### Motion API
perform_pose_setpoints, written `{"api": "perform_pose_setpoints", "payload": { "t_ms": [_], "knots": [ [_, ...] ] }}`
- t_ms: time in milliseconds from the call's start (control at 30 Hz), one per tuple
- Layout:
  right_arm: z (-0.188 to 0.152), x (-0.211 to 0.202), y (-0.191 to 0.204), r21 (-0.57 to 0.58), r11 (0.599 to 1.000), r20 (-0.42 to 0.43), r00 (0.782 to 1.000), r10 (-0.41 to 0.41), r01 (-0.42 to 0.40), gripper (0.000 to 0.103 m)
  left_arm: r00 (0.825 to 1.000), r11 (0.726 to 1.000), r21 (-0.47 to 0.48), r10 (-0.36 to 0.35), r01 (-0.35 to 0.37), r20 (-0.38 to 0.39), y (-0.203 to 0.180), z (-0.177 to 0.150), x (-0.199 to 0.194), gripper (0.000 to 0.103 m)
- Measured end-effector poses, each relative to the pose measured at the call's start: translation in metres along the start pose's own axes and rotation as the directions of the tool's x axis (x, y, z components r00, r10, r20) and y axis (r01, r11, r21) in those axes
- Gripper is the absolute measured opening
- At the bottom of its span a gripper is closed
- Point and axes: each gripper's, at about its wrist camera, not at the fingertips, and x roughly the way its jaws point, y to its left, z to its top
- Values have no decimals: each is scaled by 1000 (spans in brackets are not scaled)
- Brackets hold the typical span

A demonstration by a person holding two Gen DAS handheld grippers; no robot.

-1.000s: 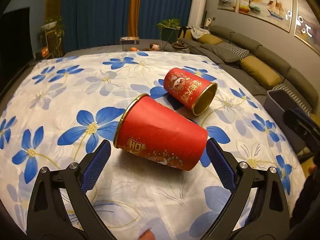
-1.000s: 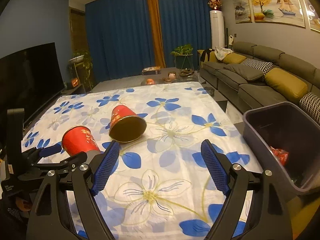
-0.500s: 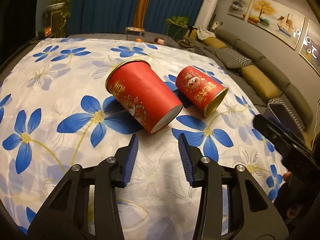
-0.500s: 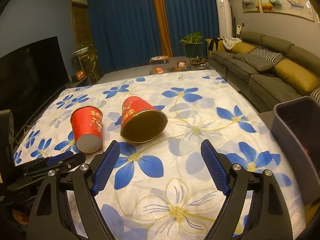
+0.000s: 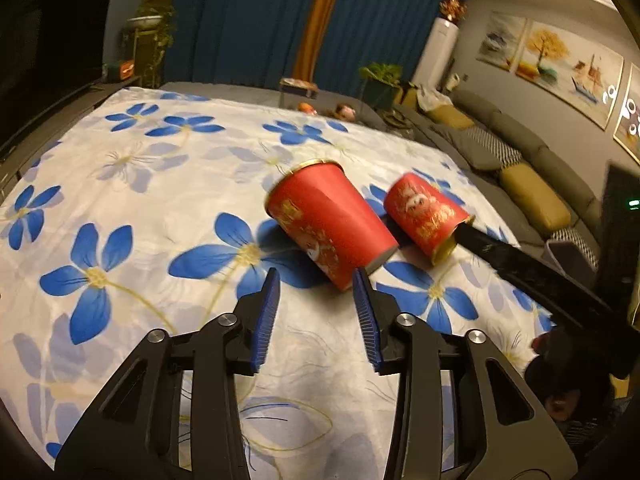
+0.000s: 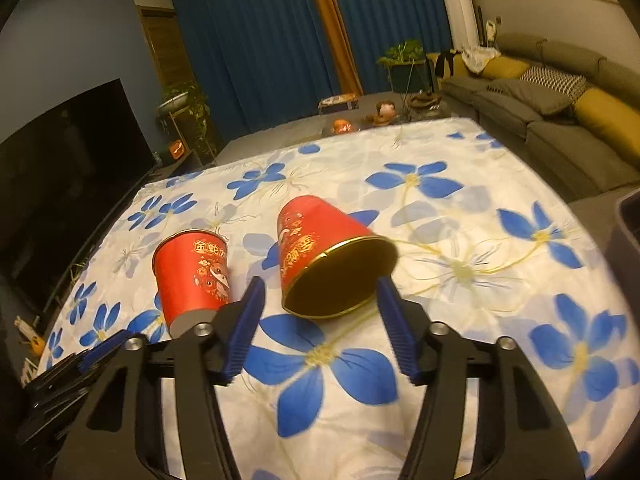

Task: Collect trash
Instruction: 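Grasp the red cup rim with the right tool while the left tool approaches the other red cup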

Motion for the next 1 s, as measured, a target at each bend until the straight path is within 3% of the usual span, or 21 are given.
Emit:
{"api": "perform_pose_setpoints", "payload": {
  "t_ms": [167,300,667,1000],
  "knots": [
    [5,13,3,5,999,-10,999,36,-36,28,1000,999,-49,-3,4,28,8,2,-6,67],
    [2,17,9,-31,998,-8,999,48,-48,5,999,997,-75,4,-1,45,9,3,-7,76],
    [4,-35,-16,-37,999,107,994,1,3,4,997,997,-60,49,-45,57,-8,5,-6,85],
    [-9,-78,-31,-56,998,174,985,-14,24,4,986,986,-22,164,-164,30,-49,19,34,88]
  ]
}}
